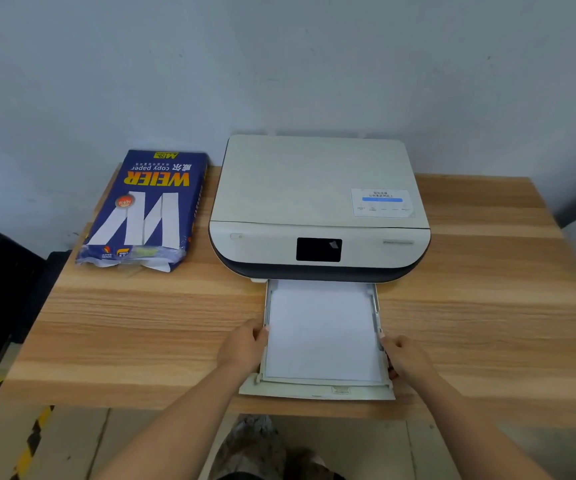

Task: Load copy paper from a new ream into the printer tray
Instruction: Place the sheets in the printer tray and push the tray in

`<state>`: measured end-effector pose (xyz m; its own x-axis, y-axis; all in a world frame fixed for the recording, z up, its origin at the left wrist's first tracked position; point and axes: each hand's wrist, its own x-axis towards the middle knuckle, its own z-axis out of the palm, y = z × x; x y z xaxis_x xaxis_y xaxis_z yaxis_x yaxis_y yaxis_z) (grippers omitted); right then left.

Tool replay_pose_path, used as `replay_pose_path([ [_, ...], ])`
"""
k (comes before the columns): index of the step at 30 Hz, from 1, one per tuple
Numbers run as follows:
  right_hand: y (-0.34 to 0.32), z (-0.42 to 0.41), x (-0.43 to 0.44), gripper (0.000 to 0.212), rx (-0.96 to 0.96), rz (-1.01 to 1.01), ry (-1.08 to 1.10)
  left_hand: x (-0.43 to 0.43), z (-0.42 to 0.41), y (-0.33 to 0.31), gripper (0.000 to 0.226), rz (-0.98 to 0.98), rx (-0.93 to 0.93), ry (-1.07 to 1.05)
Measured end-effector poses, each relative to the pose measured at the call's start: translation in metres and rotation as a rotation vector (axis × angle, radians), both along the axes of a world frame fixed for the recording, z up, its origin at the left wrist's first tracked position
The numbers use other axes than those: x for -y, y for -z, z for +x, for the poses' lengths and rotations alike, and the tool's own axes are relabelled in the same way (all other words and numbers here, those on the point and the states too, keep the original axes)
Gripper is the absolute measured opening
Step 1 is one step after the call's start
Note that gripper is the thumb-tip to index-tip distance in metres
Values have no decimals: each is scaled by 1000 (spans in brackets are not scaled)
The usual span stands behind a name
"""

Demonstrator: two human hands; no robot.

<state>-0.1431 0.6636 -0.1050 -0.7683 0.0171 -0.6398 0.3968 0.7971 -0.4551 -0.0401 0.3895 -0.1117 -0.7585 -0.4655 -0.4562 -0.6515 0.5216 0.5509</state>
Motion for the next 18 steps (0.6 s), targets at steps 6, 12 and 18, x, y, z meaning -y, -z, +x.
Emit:
replay_pose_path([
  [6, -3, -4, -2, 38, 46, -49, 40, 4, -3, -5, 32, 47, 14, -4],
  [12, -7, -15, 4, 26, -219, -77, 51, 9, -21, -8, 31, 89, -88, -73],
  [18, -4, -20, 15, 36, -150, -120, 6, 9, -28, -6, 43, 163, -38, -94],
])
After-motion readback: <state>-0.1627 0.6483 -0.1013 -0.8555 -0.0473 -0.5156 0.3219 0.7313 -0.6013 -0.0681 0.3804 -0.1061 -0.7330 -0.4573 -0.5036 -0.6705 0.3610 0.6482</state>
